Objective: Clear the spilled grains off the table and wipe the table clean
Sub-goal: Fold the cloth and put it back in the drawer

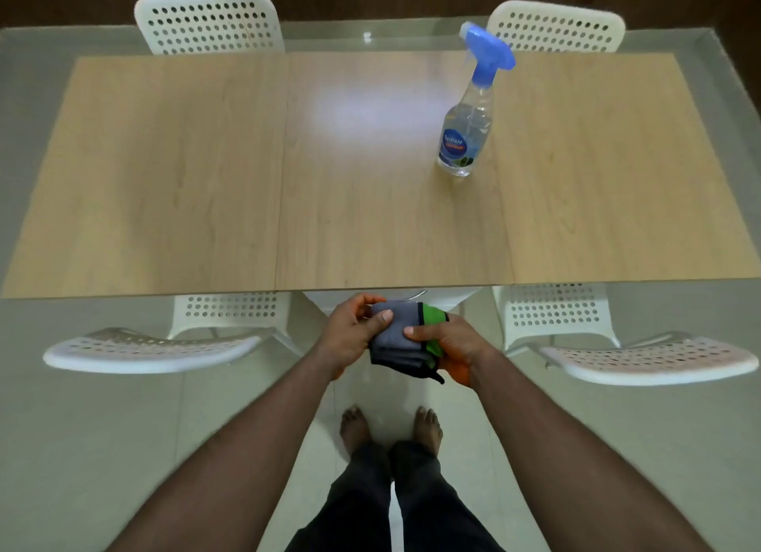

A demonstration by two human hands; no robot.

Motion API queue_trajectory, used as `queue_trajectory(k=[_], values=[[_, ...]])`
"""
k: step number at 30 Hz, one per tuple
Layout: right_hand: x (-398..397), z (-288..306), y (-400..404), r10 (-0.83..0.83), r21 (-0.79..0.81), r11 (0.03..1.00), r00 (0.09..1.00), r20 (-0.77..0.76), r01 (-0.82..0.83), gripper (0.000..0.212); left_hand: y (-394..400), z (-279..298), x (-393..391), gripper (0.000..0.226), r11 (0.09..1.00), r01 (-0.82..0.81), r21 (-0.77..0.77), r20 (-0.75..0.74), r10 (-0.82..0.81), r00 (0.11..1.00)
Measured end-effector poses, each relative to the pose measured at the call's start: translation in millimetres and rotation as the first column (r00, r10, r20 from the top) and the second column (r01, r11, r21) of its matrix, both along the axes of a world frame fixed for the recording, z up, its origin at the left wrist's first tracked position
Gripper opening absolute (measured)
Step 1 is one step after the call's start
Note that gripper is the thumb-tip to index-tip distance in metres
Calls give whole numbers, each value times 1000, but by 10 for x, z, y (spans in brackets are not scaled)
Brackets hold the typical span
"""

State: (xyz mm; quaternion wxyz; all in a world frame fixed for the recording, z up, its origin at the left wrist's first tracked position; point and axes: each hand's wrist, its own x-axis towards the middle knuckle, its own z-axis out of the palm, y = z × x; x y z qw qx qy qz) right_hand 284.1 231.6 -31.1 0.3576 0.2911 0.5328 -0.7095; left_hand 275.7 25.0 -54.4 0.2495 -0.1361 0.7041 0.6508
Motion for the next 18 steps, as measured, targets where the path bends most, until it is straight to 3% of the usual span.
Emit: queue_trajectory(k=[2, 5, 9, 12, 18], values=[[-14, -119, 45, -21, 113, 993, 999, -29, 24, 49, -10, -198, -31, 27, 972, 103, -213, -52, -116, 992], [-62, -261, 106, -61, 267, 960, 995, -83, 81, 39, -20, -459, -150, 40, 742, 229, -630, -129, -391, 911], [-132, -394, 178, -40, 342, 936, 992, -122, 80, 38, 75, -653, -287, 62, 454, 423, -784, -10, -690, 723], [-154, -457, 215, -6, 378, 924, 989, -150, 63, 36, 185, -763, -326, 68, 211, 369, -905, 50, -810, 584], [-77, -408, 297, 5, 398, 914, 980, -200, 77, 32, 395, -700, -205, 64, 131, 374, -918, 148, -763, 629]])
